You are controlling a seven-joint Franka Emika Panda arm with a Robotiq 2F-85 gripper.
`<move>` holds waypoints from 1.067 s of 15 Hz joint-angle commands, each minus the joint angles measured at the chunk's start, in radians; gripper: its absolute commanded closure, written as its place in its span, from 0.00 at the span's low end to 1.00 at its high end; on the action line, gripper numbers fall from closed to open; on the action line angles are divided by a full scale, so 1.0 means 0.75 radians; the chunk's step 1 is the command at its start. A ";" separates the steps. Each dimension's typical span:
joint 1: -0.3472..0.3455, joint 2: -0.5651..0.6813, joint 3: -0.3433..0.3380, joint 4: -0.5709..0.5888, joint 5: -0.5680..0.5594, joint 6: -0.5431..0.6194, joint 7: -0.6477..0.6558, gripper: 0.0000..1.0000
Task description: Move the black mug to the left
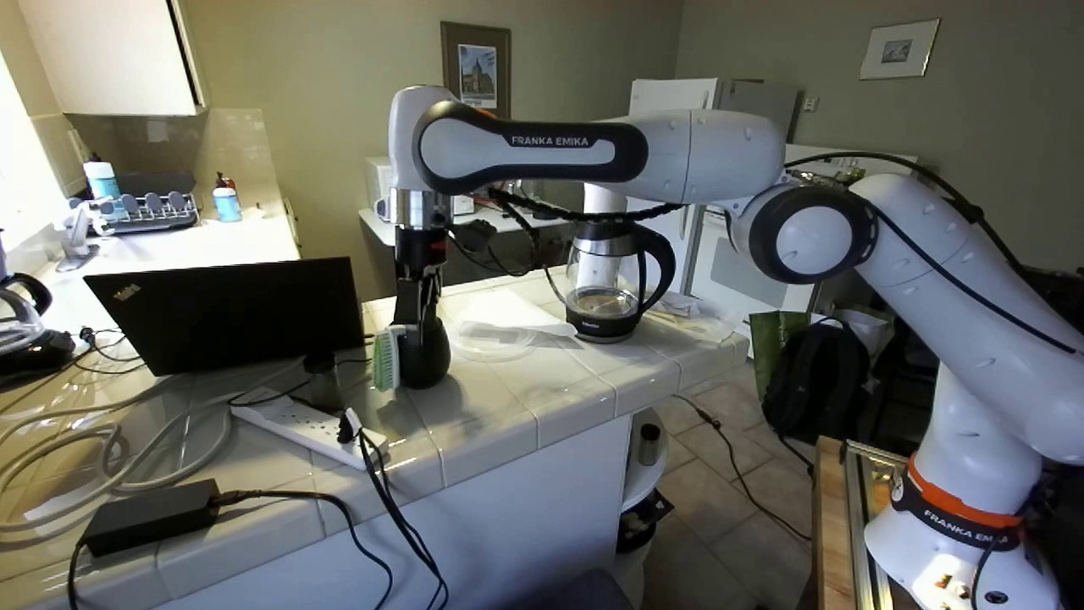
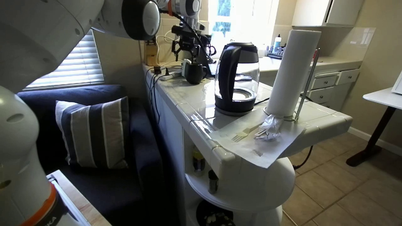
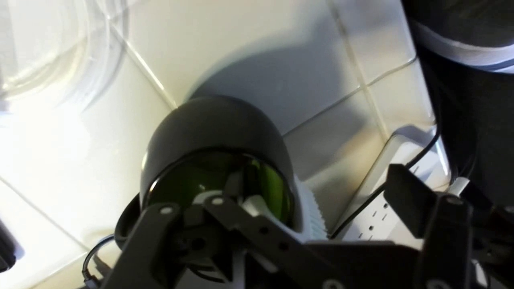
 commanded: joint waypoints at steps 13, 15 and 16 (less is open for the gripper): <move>0.074 -0.135 -0.018 0.125 0.036 -0.450 0.895 0.00; 0.071 -0.169 -0.031 0.098 0.019 -0.467 1.024 0.00; 0.072 -0.185 -0.036 0.088 0.014 -0.490 1.088 0.00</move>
